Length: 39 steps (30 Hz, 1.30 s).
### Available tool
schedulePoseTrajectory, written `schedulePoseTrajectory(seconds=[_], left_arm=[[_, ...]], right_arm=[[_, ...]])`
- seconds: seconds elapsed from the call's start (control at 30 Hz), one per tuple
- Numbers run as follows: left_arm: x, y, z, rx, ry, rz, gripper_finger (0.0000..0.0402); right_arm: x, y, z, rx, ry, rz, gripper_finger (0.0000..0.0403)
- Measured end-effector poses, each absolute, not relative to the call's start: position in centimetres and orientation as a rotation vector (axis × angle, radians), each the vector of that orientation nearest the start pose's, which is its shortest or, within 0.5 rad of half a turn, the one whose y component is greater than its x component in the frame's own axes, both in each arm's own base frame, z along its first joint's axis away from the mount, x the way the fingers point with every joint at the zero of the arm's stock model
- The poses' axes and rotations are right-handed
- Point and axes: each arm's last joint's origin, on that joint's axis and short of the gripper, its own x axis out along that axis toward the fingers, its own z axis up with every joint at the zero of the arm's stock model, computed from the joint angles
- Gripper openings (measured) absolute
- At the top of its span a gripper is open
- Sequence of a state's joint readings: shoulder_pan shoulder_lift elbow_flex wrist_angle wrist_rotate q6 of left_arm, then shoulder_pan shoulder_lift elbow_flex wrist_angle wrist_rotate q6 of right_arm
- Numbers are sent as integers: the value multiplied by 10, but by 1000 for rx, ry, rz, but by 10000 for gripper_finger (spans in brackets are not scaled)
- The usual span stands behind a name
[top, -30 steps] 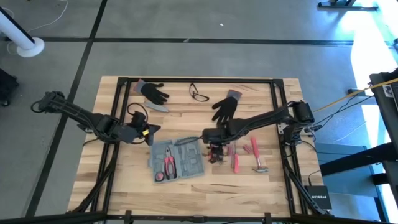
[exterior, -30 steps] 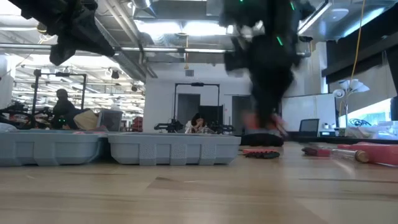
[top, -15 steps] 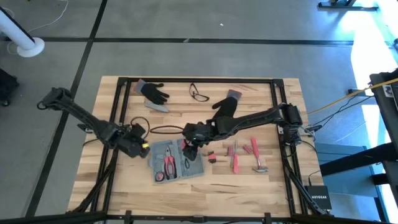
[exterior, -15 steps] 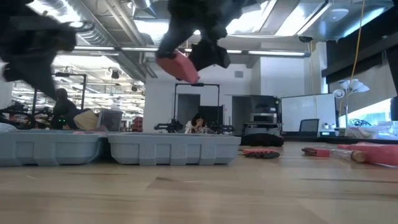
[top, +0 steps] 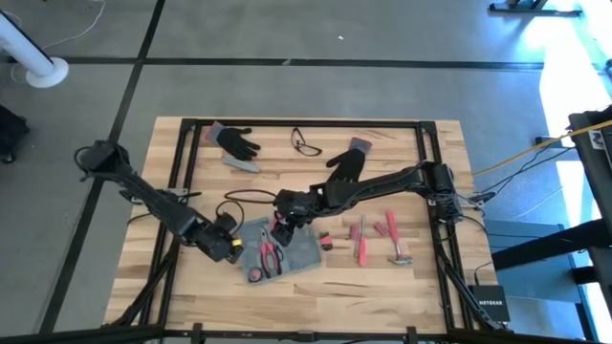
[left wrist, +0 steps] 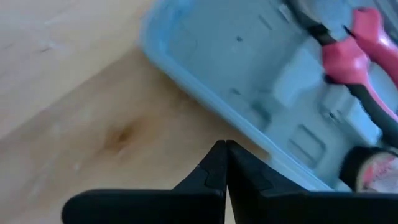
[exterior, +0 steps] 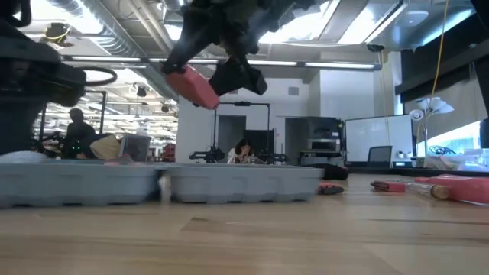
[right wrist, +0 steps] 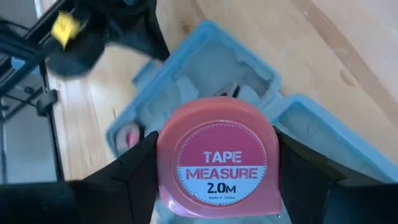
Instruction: Prefit tool cases
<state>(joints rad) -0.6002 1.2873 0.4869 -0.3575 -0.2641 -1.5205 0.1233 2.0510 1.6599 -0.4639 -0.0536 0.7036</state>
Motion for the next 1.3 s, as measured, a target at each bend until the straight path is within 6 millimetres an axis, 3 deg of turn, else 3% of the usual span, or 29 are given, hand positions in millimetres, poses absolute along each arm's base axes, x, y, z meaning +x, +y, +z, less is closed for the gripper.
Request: schedulePoseTrajectory(seconds=[0.17, 0.4, 0.53, 0.67, 0.97, 1.13, 1.3], left_arm=[[184, -109, 128, -936, 917, 499, 0], [214, -103, 129, -1035, 644, 479, 0], [222, -99, 130, -1013, 645, 421, 0], [216, -99, 144, -966, 634, 378, 0], [177, -79, 183, -777, 639, 386, 0], [162, -67, 190, -753, 655, 431, 0], [161, -63, 192, -708, 658, 424, 0]], right_arm=[[451, 58, 228, 689, 873, -152, 252], [454, 62, 221, 767, 884, -175, 256], [453, 62, 217, 827, 903, -214, 256], [453, 66, 211, 887, 913, -275, 256], [468, 77, 168, 1093, 908, -390, 256], [473, 74, 159, 1159, 850, -463, 256], [470, 71, 155, 1181, 868, -538, 256]])
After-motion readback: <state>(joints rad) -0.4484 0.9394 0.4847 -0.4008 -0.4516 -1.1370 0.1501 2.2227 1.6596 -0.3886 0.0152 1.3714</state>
